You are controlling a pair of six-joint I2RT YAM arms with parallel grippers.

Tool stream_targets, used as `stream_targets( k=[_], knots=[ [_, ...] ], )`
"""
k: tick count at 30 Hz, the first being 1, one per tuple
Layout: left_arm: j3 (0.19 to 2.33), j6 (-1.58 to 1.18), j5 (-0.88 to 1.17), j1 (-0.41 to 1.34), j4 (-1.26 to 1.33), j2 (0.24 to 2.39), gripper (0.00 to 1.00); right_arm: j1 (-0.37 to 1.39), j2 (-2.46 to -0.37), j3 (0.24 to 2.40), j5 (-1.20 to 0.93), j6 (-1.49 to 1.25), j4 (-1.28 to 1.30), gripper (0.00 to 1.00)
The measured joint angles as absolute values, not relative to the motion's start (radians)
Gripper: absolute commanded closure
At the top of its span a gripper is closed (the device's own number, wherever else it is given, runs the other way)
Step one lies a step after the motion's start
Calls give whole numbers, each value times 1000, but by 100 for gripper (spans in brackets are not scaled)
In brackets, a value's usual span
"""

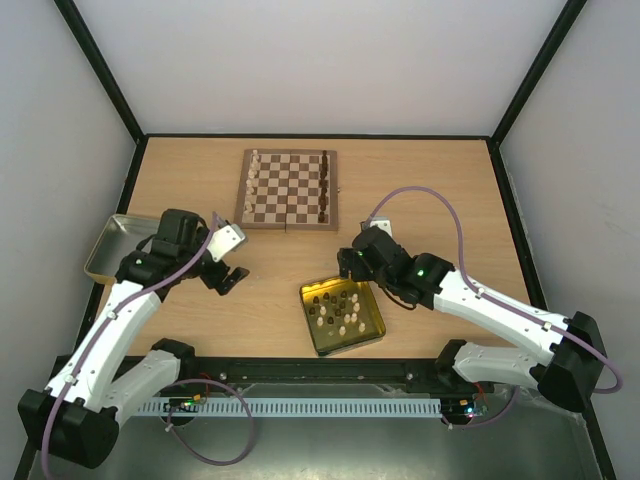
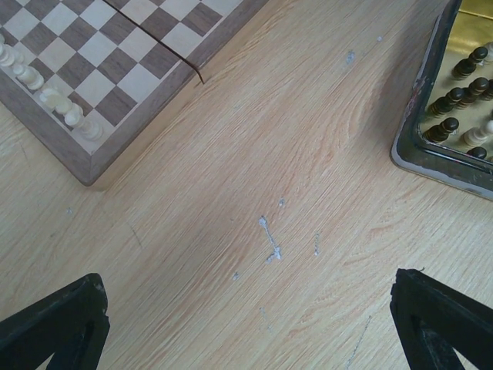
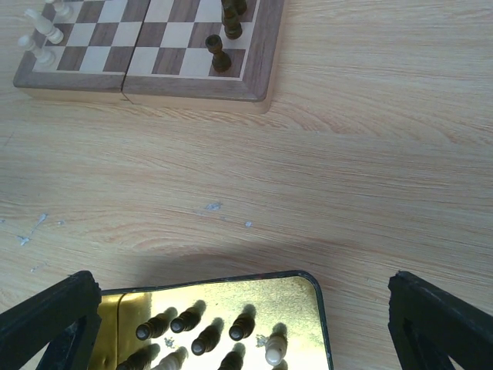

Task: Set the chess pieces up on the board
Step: Move the storage box to the center of the board.

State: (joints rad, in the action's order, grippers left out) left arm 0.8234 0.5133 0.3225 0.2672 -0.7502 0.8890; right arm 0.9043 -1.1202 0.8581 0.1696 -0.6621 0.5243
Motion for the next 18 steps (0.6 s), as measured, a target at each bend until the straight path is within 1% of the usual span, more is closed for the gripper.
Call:
stream_targets(
  k=[12,15,17,18],
  knots=[
    [816,471,261,288,-719,920,0,904,-1153,858,180,-655,518,2],
    [814,438,209,288,-684,970,0,899,-1178,859,181,-651,511,3],
    [814,415,170,288,-656,1018,0,891,-1199,861,178,-643,506,0],
    [814,406,154,288,-646,1040,0,882,-1211,863,169,-637,503,3]
  ],
)
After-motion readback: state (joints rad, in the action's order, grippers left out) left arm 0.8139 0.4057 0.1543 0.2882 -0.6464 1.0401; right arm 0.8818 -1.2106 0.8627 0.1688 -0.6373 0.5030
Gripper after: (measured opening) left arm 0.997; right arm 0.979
